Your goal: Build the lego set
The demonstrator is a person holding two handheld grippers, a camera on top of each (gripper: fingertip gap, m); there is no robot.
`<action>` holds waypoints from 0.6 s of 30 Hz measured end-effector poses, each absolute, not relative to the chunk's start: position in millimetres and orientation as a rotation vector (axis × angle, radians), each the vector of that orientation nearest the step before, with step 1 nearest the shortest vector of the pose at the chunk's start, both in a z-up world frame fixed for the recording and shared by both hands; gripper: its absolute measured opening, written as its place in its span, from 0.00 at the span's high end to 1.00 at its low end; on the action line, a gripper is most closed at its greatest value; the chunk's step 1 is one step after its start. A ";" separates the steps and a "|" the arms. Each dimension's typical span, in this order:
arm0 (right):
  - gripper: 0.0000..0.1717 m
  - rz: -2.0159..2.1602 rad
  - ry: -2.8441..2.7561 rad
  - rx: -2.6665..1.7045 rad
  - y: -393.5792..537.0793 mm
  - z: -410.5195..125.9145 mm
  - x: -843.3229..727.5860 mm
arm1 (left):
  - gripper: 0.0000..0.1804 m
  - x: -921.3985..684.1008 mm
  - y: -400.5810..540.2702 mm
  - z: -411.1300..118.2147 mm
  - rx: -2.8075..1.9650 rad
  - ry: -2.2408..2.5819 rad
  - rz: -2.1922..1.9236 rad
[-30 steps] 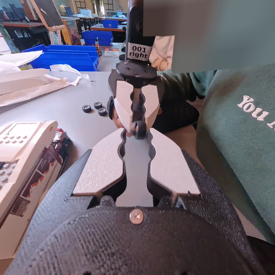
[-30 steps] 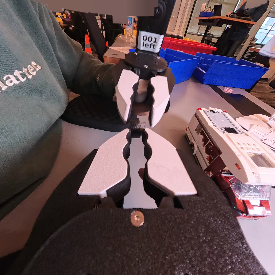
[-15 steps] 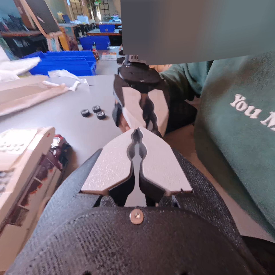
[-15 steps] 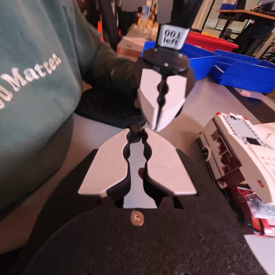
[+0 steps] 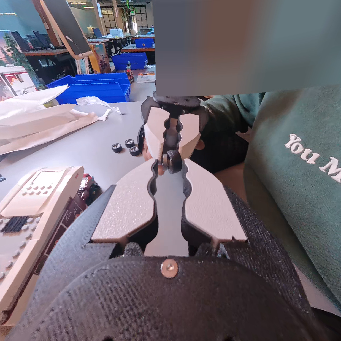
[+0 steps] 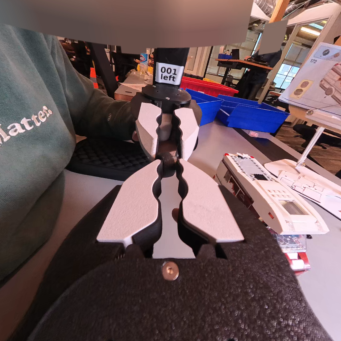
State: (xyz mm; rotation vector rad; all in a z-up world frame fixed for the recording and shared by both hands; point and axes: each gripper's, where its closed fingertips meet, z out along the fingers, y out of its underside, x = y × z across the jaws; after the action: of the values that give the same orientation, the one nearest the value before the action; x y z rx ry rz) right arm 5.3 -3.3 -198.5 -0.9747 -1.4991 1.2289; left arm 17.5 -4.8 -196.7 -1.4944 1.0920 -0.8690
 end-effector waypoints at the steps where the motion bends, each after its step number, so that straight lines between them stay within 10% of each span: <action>1: 0.93 1.229 -1.492 -0.975 -2.9 -197.7 5.4 | 0.87 16.8 -5.2 -196.3 -1.492 1.097 -0.856; 18: 0.92 1.515 -1.566 -1.022 -15.8 -203.3 14.3 | 0.90 17.4 -16.0 -200.1 -1.443 1.132 -0.927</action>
State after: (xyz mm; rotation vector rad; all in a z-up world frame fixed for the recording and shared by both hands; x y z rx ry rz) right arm 14.3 -15.8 -203.3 -1.0219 -1.5663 1.5146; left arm 17.4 -16.0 -200.1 -1.4433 1.1319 -0.9275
